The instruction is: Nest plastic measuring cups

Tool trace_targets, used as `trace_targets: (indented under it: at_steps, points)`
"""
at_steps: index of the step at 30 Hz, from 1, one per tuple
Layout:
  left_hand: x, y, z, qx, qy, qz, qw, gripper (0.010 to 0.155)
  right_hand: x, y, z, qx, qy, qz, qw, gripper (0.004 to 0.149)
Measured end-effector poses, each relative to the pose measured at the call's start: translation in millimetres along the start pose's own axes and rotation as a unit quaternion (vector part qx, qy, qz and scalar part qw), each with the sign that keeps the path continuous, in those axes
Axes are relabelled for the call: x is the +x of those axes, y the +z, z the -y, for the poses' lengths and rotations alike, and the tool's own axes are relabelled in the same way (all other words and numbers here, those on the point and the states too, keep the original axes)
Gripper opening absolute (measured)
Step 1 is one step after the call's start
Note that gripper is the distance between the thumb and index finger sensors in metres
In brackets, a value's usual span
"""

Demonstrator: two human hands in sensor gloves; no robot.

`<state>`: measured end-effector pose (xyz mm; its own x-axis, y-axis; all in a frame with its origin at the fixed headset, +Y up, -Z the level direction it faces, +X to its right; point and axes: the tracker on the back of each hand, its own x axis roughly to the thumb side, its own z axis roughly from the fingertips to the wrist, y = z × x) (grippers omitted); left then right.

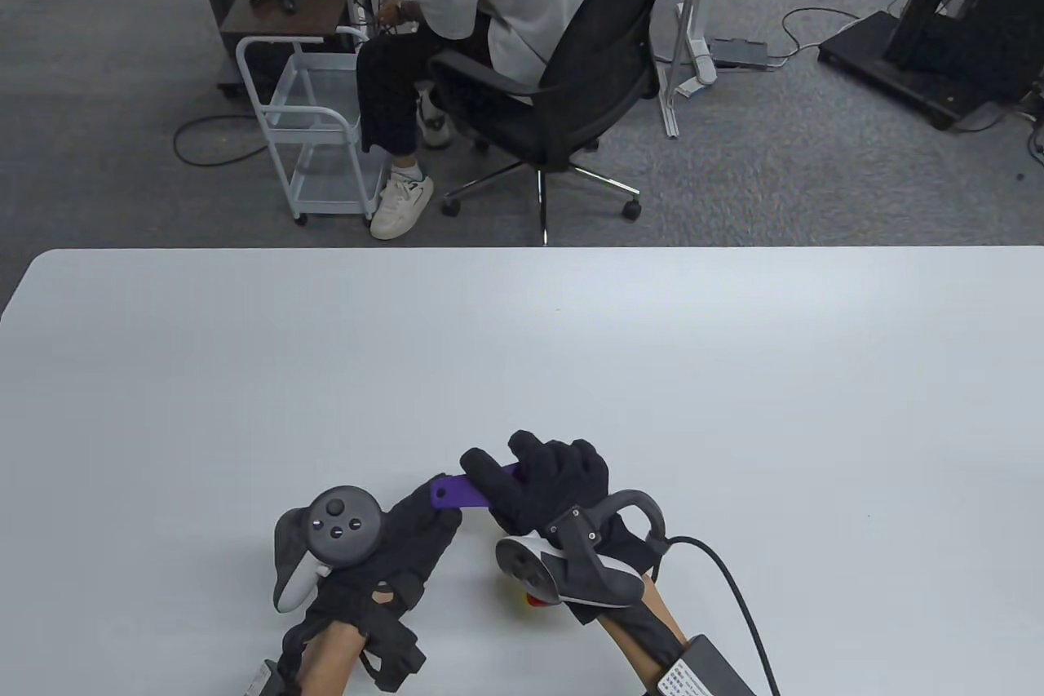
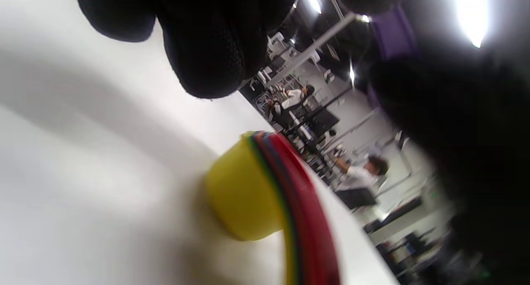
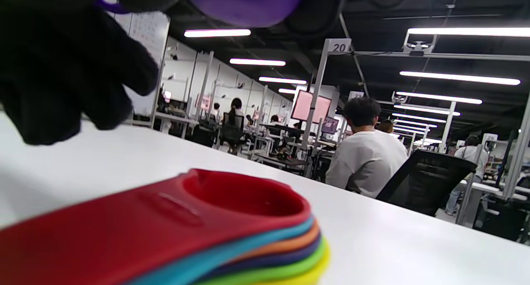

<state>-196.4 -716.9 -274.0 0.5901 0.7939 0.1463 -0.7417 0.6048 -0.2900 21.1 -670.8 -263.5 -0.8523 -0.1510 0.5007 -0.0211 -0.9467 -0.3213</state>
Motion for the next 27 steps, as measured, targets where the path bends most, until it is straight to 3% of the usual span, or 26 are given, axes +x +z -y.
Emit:
trace_targets:
  at_steps: [3, 8, 13, 15, 21, 25, 27]
  points:
    - [-3, -1, 1, -0.022, 0.074, 0.013, 0.997, 0.071, -2, 4, -1, -0.005, -0.005, 0.012, 1.0, 0.06]
    - [-6, -1, 3, -0.051, 0.21, 0.03, 0.976, 0.074, -5, 6, 0, -0.009, -0.007, 0.012, 1.0, 0.06]
    - [-13, -3, 5, -0.05, 0.244, 0.015, 0.968, 0.059, 1, 9, -1, -0.021, 0.037, 0.046, 0.998, 0.062]
    - [-15, -3, 6, -0.061, 0.279, 0.017, 0.958, 0.054, -1, 8, -3, -0.015, 0.013, 0.047, 0.999, 0.063]
    - [-17, -3, 6, -0.054, 0.313, 0.016, 0.948, 0.053, -2, 9, -5, -0.02, -0.003, 0.058, 0.998, 0.063]
    - [-20, 0, 1, -0.026, 0.335, 0.02, 0.942, 0.047, -6, 6, -7, 0.027, -0.066, 0.033, 0.997, 0.073]
    - [-22, 4, -4, 0.024, 0.314, 0.009, 0.949, 0.045, -14, 4, -7, 0.092, -0.15, -0.033, 0.984, 0.086]
